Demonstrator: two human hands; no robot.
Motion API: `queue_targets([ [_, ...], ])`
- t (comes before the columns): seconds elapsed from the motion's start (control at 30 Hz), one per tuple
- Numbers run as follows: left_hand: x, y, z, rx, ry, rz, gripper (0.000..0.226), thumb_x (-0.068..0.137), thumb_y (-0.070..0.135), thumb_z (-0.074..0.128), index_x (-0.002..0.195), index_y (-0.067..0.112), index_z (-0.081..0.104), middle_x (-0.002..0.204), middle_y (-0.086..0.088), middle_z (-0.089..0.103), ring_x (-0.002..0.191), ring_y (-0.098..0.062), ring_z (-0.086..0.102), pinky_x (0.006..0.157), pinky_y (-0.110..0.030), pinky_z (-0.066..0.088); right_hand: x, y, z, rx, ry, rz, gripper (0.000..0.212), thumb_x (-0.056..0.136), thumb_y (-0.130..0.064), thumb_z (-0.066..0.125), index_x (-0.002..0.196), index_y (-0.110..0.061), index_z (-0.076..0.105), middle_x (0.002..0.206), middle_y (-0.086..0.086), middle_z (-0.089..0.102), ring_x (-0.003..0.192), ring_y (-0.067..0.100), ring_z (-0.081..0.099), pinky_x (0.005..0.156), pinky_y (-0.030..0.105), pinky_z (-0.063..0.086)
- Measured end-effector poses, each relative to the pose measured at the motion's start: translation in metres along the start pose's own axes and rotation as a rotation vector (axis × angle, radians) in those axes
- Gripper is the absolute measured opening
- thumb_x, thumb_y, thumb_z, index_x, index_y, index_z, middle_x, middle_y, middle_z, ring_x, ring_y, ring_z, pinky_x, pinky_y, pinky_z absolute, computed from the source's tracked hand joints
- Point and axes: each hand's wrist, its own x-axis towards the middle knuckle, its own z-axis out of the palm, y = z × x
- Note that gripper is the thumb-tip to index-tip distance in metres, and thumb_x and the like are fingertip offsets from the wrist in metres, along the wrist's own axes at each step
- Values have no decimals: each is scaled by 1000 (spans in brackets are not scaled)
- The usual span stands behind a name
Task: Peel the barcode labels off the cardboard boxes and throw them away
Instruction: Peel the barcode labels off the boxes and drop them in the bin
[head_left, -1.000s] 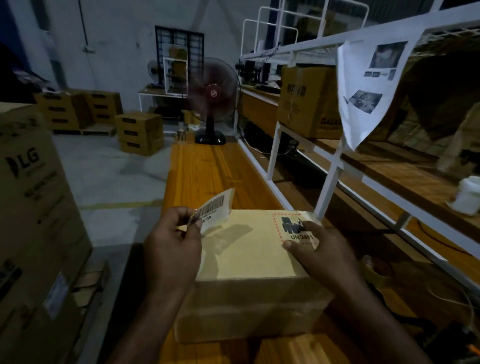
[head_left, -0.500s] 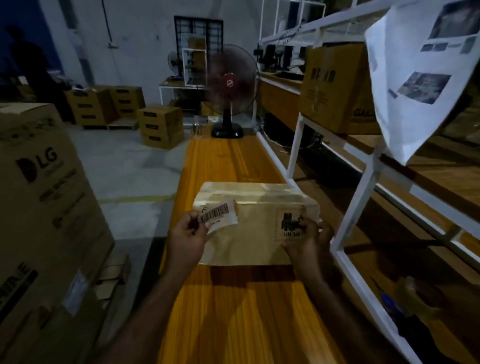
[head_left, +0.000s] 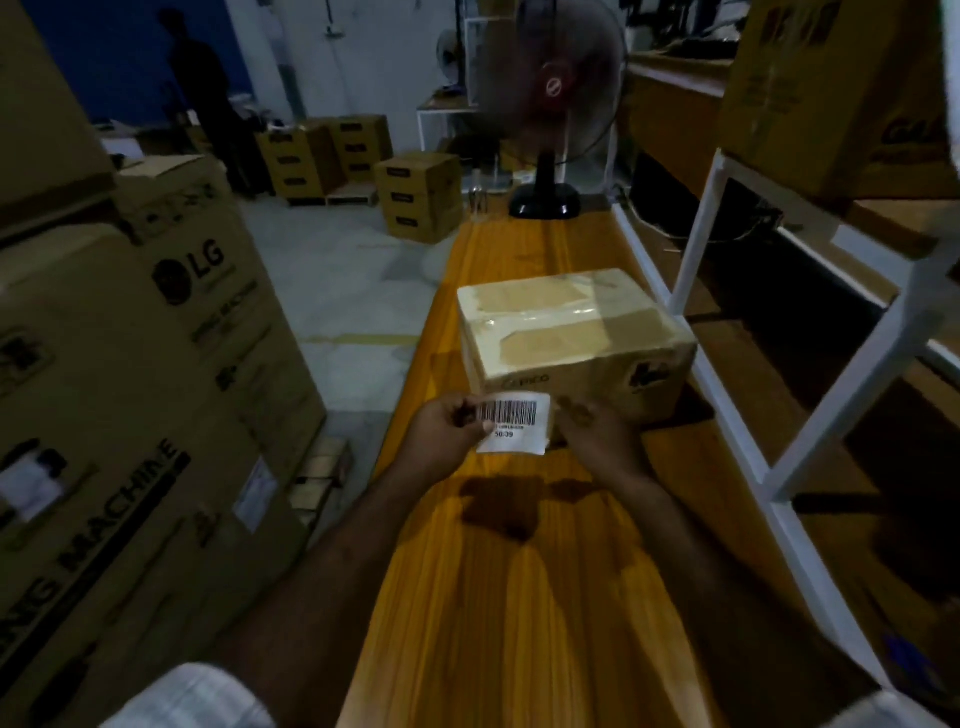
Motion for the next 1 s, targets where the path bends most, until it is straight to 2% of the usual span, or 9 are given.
queue_targets([
  [0.13,-27,-8,-18,7,83,-40,16,89,3,68,105,3,66,98,-10,72,88,-19,69,69,-17,56,-21,-20,32,427,-119,79,44,95,-58,46,99,-25,74,97,0,76,92,20,71,85,38,56],
  [0.2,-45,-10,-32,-21,120,-81,11,89,4,68,99,8,65,98,-15,73,87,-23,71,73,-27,60,-33,-33,40,559,-192,77,44,98,-55,42,96,-23,73,95,4,76,89,20,72,79,37,57],
  [0.3,-77,-16,-57,-107,174,-118,16,88,0,68,94,15,67,98,-24,73,85,-28,71,80,-41,59,-49,-48,61,537,-288,-59,22,97,-36,57,88,-21,70,92,6,76,82,19,72,69,33,56],
  [0.43,-133,-30,-102,-187,285,-190,14,89,-2,65,99,7,68,97,-20,74,83,-26,71,72,-33,60,-76,-72,99,385,-399,-227,11,94,-22,64,86,-22,71,87,-1,74,78,13,69,64,29,53],
  [0.57,-210,-43,-142,-295,494,-281,10,95,6,60,96,8,69,69,2,73,55,-5,60,48,-13,45,-122,-99,148,358,-583,-306,9,92,-20,66,89,-25,73,88,-4,74,84,12,70,70,33,58],
  [0.67,-274,-56,-168,-306,679,-340,11,94,12,64,98,12,74,82,-7,77,70,-14,67,60,-23,50,-168,-118,187,329,-723,-376,15,92,-16,66,86,-28,72,83,-7,74,80,6,71,73,31,61],
  [0.73,-318,-65,-183,-291,812,-348,14,93,8,65,102,3,75,86,-11,76,71,-12,69,64,-23,54,-203,-130,212,313,-817,-386,11,92,-14,66,98,-20,72,88,-5,73,81,5,70,71,26,60],
  [0.83,-381,-74,-197,-258,979,-317,13,89,4,68,98,7,76,84,-4,77,72,-8,70,67,-24,55,-253,-145,240,355,-932,-407,24,89,-7,68,112,-14,67,96,9,72,89,16,71,76,33,61],
  [1.0,-474,-81,-206,-232,1198,-366,9,84,-4,71,92,2,72,59,8,71,53,5,60,51,-10,45,-331,-160,274,320,-1087,-490,27,84,-1,70,86,-26,60,82,10,69,76,20,69,63,31,56],
])
